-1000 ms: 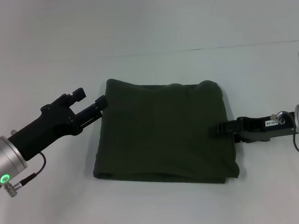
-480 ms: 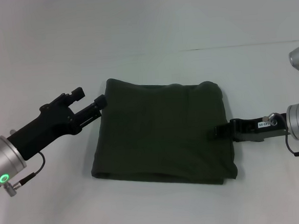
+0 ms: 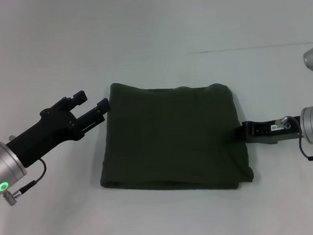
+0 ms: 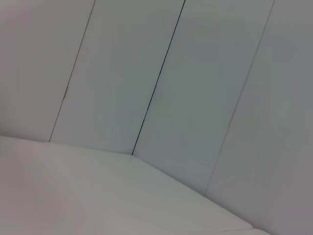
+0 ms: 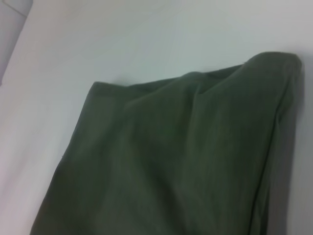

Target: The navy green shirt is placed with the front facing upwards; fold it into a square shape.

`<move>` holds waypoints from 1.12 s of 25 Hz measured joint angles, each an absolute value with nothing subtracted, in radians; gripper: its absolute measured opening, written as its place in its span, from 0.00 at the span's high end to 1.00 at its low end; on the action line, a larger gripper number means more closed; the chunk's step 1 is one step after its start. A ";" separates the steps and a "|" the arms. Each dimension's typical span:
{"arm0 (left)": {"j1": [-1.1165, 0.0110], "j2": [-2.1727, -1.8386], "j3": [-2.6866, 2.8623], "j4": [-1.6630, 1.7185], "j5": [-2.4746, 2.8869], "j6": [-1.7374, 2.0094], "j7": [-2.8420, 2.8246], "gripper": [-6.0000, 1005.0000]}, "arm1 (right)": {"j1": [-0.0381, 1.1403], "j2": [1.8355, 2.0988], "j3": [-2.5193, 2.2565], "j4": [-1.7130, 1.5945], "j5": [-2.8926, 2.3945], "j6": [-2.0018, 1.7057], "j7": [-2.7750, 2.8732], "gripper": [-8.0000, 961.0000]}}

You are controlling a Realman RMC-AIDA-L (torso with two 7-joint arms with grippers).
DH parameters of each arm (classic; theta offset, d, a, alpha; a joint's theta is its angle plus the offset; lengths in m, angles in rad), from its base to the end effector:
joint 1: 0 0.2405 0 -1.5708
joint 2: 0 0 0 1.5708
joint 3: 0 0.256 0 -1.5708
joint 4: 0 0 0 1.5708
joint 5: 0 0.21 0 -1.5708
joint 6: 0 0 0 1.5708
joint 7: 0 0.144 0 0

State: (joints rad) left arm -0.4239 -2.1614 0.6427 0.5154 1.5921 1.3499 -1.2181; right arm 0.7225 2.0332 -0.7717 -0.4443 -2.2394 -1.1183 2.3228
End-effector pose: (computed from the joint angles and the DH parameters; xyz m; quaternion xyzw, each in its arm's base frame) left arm -0.2837 0.3279 -0.0124 -0.8236 -0.3009 -0.3811 0.2931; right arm 0.2787 0.3845 -0.0337 -0.7637 0.6162 0.1223 0.1488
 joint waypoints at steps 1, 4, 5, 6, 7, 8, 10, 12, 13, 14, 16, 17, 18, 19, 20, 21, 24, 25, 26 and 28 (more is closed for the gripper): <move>-0.425 -2.161 0.643 0.515 1.592 1.350 -1.218 0.21 | 0.722 2.032 -0.771 -0.446 -2.239 -1.115 2.323 0.81; -0.427 -2.161 0.642 0.515 1.592 1.350 -1.218 0.21 | 0.723 2.023 -0.771 -0.448 -2.239 -1.096 2.322 0.83; -0.428 -2.161 0.642 0.515 1.592 1.350 -1.218 0.21 | 0.724 2.021 -0.771 -0.448 -2.239 -1.090 2.322 0.84; -0.429 -2.161 0.641 0.514 1.592 1.350 -1.218 0.21 | 0.725 2.019 -0.771 -0.448 -2.239 -1.083 2.322 0.84; -0.429 -2.161 0.641 0.514 1.592 1.350 -1.218 0.21 | 0.726 2.017 -0.771 -0.449 -2.239 -1.075 2.321 0.85; -0.429 -2.161 0.641 0.514 1.592 1.350 -1.218 0.21 | 0.729 2.015 -0.771 -0.449 -2.239 -1.069 2.317 0.85; -0.430 -2.161 0.641 0.514 1.592 1.350 -1.218 0.21 | 0.735 2.012 -0.771 -0.450 -2.239 -1.058 2.311 0.85; -0.430 -2.161 0.642 0.513 1.592 1.350 -1.218 0.21 | 0.741 2.011 -0.774 -0.450 -2.239 -1.051 2.309 0.85; -0.430 -2.161 0.642 0.513 1.592 1.350 -1.218 0.21 | 0.743 2.011 -0.775 -0.450 -2.239 -1.049 2.309 0.85; -0.430 -2.162 0.642 0.511 1.592 1.350 -1.218 0.21 | 0.745 2.011 -0.776 -0.450 -2.240 -1.049 2.307 0.85; -0.430 -2.163 0.642 0.506 1.592 1.350 -1.218 0.21 | 0.746 2.012 -0.777 -0.450 -2.241 -1.051 2.301 0.85; -0.429 -2.163 0.642 0.504 1.592 1.350 -1.218 0.21 | 0.746 2.012 -0.777 -0.450 -2.241 -1.052 2.298 0.85; -0.429 -2.163 0.643 0.503 1.592 1.350 -1.218 0.21 | 0.745 2.013 -0.777 -0.450 -2.241 -1.053 2.295 0.85; -0.429 -2.163 0.643 0.502 1.592 1.350 -1.218 0.21 | 0.743 2.013 -0.777 -0.450 -2.241 -1.054 2.295 0.85; -0.429 -2.163 0.643 0.502 1.592 1.350 -1.218 0.21 | 0.740 2.014 -0.777 -0.450 -2.241 -1.054 2.295 0.85; -0.429 -2.163 0.643 0.502 1.592 1.350 -1.218 0.21 | 0.737 2.014 -0.776 -0.450 -2.241 -1.054 2.295 0.85; -0.430 -2.163 0.642 0.502 1.592 1.350 -1.218 0.21 | 0.729 2.014 -0.776 -0.450 -2.240 -1.056 2.296 0.85; -0.430 -2.163 0.641 0.502 1.592 1.350 -1.218 0.21 | 0.726 2.013 -0.776 -0.449 -2.240 -1.058 2.296 0.85; -0.431 -2.163 0.639 0.502 1.592 1.350 -1.218 0.21 | 0.722 2.012 -0.776 -0.449 -2.240 -1.061 2.294 0.85; -0.431 -2.163 0.635 0.502 1.592 1.349 -1.220 0.21 | 0.712 2.010 -0.766 -0.455 -2.239 -1.066 2.286 0.82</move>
